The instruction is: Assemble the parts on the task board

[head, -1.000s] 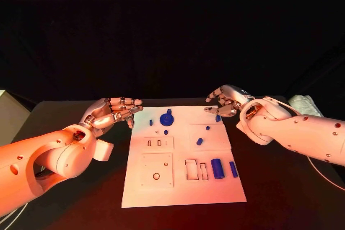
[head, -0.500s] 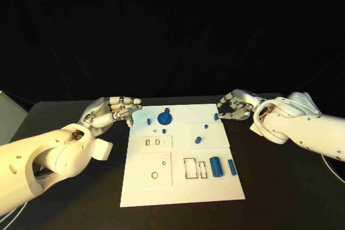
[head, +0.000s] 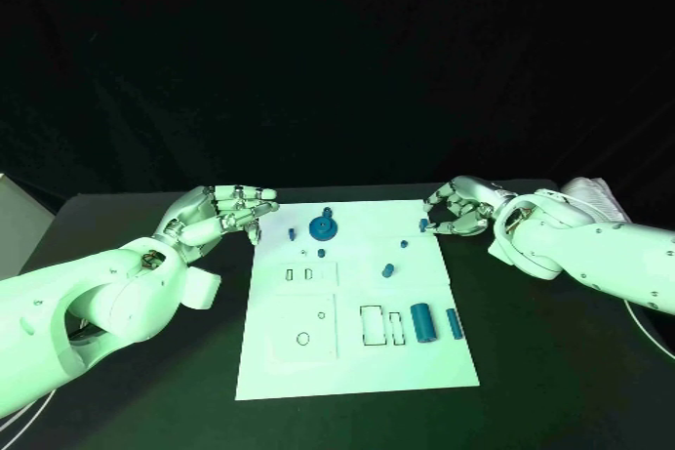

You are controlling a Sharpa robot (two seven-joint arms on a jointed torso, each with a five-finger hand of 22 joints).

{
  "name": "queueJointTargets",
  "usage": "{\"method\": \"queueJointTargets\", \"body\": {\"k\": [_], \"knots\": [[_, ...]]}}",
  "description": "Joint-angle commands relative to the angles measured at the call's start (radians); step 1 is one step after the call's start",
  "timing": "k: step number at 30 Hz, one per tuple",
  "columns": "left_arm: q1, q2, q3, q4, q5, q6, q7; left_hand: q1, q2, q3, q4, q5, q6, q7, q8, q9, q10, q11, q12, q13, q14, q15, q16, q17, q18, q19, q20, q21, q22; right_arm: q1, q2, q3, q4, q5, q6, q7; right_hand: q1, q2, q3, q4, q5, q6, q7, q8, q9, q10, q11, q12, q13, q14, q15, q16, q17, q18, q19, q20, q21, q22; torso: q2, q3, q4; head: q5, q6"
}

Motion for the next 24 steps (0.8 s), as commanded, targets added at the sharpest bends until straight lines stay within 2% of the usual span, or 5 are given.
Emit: {"method": "queueJointTargets", "body": {"k": [1, 9, 24], "knots": [[0.001, 0.002, 0.001, 0.001, 0.000, 0.019, 0.005, -0.002, 0.008, 0.006, 0.002, 0.003, -0.001, 0.004, 0.004, 0.001, -0.007, -0.002, 0.007, 0.001, -0.005, 0.000, 0.003, -0.001, 0.012, -0.006, -0.002, 0.006, 0.000, -0.006, 0.010, -0.001, -0.010, -0.010, 0.021, 0.011, 0.012, 0.002, 0.001, -0.005, 0.007, -0.004, 0.000, -0.003, -0.001, 0.095, 0.006, 0.000, 0.256, 0.097, 0.006, 0.006, 0.231, -0.009, 0.092, 0.010, 0.001, 0.246, 0.000, 0.0005, 0.0002, 0.001, -0.003], [0.001, 0.002, 0.001, 0.000, -0.001, 0.019, 0.005, -0.001, 0.008, 0.007, 0.001, 0.003, -0.001, 0.004, 0.005, 0.001, -0.007, -0.002, 0.008, 0.001, -0.007, 0.000, 0.005, -0.002, 0.012, -0.007, -0.002, 0.008, 0.002, -0.022, 0.032, -0.001, -0.031, -0.011, 0.031, 0.006, 0.015, 0.009, 0.007, -0.004, 0.011, 0.003, 0.000, 0.000, 0.000, 0.097, 0.006, 0.003, 0.258, 0.097, 0.005, 0.006, 0.232, -0.009, 0.094, 0.010, 0.003, 0.248, -0.001, -0.0005, 0.0003, 0.003, -0.010], [0.001, 0.005, 0.001, -0.004, -0.002, 0.019, 0.004, -0.001, 0.008, 0.007, 0.001, 0.003, -0.001, 0.004, 0.005, 0.001, -0.007, -0.002, 0.008, 0.001, -0.007, 0.000, 0.005, -0.002, 0.012, -0.007, -0.002, 0.008, 0.002, -0.027, 0.056, -0.002, -0.068, 0.007, 0.033, 0.001, 0.015, 0.024, 0.026, 0.000, 0.016, 0.024, -0.003, 0.008, 0.003, 0.103, 0.004, 0.011, 0.263, 0.098, 0.002, 0.007, 0.236, -0.011, 0.098, 0.008, 0.010, 0.254, -0.002, 0.0009, -0.0001, 0.002, -0.011]]}}
